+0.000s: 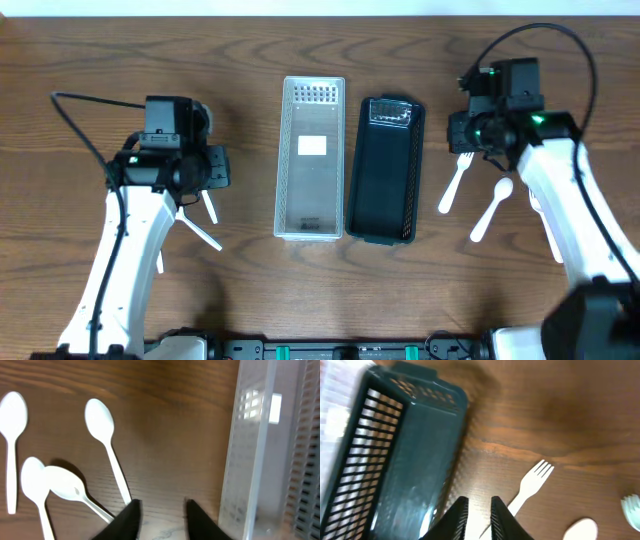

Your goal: Pack container

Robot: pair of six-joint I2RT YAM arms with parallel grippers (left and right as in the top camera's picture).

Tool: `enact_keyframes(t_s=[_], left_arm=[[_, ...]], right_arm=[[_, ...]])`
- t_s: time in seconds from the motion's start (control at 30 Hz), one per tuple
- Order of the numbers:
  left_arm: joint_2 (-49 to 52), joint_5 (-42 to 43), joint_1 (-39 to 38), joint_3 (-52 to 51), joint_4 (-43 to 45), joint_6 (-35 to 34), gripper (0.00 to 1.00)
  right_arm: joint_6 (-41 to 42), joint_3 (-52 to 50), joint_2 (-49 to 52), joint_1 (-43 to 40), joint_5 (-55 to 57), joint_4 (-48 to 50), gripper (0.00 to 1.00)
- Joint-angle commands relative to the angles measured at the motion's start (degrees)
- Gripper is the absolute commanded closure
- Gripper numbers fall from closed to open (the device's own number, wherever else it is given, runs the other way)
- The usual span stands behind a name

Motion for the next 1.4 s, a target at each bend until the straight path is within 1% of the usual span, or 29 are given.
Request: enact_keyframes(t_s=[0.0, 0.03, 0.07, 0.13, 0.33, 0.67, 0.9, 0.93, 0.97, 1.0, 1.03, 1.07, 1.13, 1.27, 1.3, 1.37], left_arm=[[0.79, 0.35, -1.62, 1.05, -0.13, 0.52, 0.86], [0.85, 0.35, -2.19, 1.05, -0.15, 0.83, 0.89], [0.85, 0.35, -2.71, 1.05, -0.15, 1.51, 0.94], [0.85, 0.35, -3.72, 1.05, -0.15, 2.89, 0.94], [0.85, 0.35, -4.63, 1.03, -0.22, 2.89, 0.94], [0.85, 0.31, -4.63, 1.03, -0.39, 3.13, 0.94], [0.85, -0.31, -4.63, 1.03, -0.39, 3.30, 0.94], [0.85, -0.31, -4.63, 1.03, -0.39, 3.30, 0.94], [0.85, -0.31, -4.63, 1.03, -0.39, 3.32, 0.89], [0.85, -0.31, -4.63, 1.03, -0.39, 3.30, 0.83], [0.85, -0.31, -4.63, 1.03, -0.39, 3.32, 0.77], [0.85, -0.31, -4.63, 1.03, -0.39, 3.32, 0.74], [0.85, -0.35, -4.63, 1.03, -0.37, 3.72, 0.64], [0.44, -1.77, -4.63, 1.03, -0.37, 4.37, 0.54], [0.00, -1.77, -4.63, 1.03, -0.37, 4.37, 0.53], [-1.18, -1.77, -4.63, 1.05, -0.57, 4.39, 0.50]], right_arm=[[0.85, 0.85, 5.03, -0.44, -0.31, 0.90, 0.91], [0.83, 0.85, 6.56, -0.42, -0.50, 1.18, 0.96], [0.87, 0.85, 7.82, -0.35, -0.76, 1.42, 0.97], [1.03, 0.85, 10.38, -0.04, -1.64, 1.99, 0.97], [1.01, 0.85, 13.94, 1.57, -4.55, 2.60, 0.97], [-1.57, 0.85, 14.03, 3.98, -13.29, 4.72, 0.96], [-1.57, 0.85, 14.03, 3.96, -11.89, 4.94, 0.97], [-1.53, 0.85, 14.03, 3.96, -10.75, 4.87, 0.94], [-1.49, 0.85, 14.01, 3.96, -9.60, 4.68, 0.86], [-0.24, 0.87, 14.01, 3.87, -7.23, 4.46, 0.82], [1.81, 0.90, 14.01, 3.67, -4.44, 4.15, 0.82], [3.63, 0.94, 13.99, 3.45, -1.90, 3.82, 0.81], [6.58, 1.33, 13.68, 2.69, 2.60, 2.93, 0.79], [8.59, 3.87, 10.91, 0.24, 7.43, -1.07, 0.62], [8.57, 4.72, 9.66, -0.50, 8.15, -2.05, 0.52], [8.57, 6.51, 6.91, -2.05, 9.40, -4.37, 0.28]])
